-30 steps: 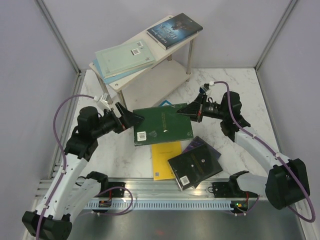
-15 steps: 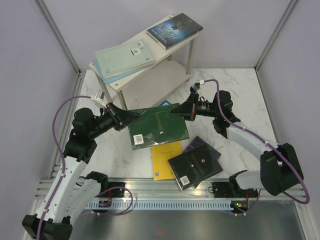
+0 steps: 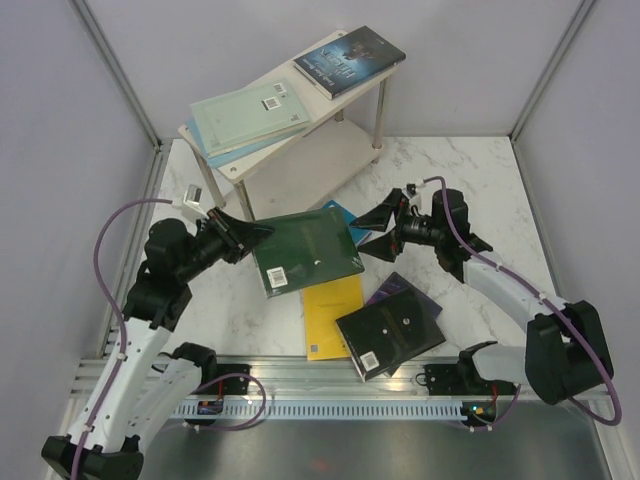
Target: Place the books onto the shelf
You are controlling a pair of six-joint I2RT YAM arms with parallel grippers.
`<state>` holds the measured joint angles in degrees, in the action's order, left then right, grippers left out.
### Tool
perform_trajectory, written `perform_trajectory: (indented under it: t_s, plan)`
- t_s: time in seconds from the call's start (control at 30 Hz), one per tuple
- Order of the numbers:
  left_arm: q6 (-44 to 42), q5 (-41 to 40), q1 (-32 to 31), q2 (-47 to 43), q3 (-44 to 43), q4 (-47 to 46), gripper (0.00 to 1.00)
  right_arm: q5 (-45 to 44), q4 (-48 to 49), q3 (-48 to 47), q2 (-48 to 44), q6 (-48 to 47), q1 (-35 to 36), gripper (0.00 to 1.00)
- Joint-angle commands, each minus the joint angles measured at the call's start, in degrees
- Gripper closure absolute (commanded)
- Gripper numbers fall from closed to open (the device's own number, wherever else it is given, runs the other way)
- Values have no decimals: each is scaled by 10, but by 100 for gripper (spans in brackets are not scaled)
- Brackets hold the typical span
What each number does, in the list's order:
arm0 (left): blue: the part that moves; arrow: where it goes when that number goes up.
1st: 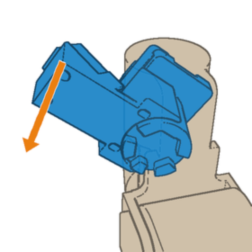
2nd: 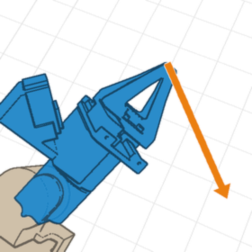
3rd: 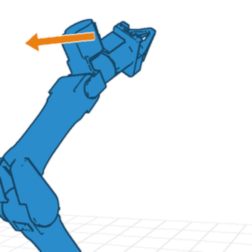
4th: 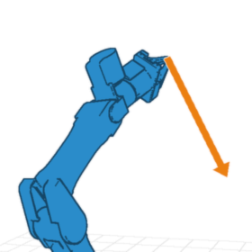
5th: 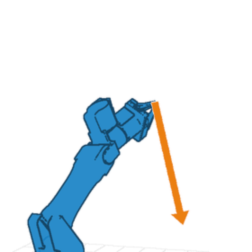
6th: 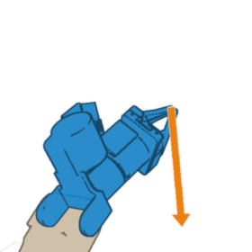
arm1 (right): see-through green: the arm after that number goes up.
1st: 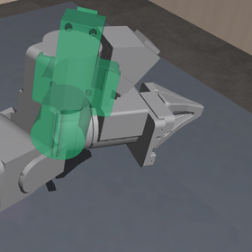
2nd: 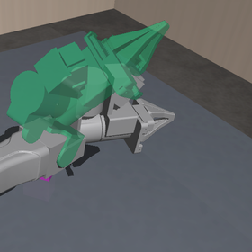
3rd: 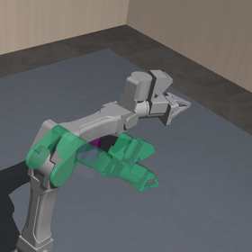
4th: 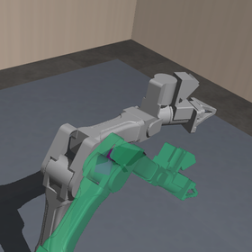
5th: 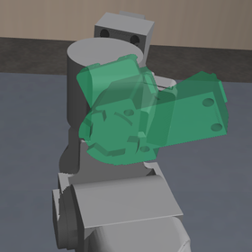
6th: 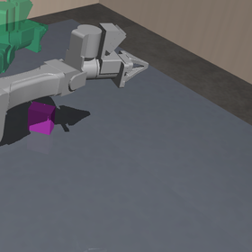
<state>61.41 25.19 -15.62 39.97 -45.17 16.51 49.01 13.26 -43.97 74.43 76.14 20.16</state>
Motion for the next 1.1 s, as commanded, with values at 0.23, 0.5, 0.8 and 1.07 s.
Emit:
perform_trajectory:
  t_s: [0.23, 0.5, 0.8, 1.07]
  plan:
    - [89, -101, 1, -42, -20, -32, 98, -99, 24, 140, -150, 132, 19, 2]
    - [111, -109, 1, -45, -2, -34, 98, -194, 92, 77, -134, 166, 111, 2]
    - [150, -140, 1, -57, 10, -44, 98, -258, 176, 56, -61, 198, 203, 7]
    - [166, -158, 1, -72, 25, -38, 98, -327, 280, 14, -4, 242, 250, 48]
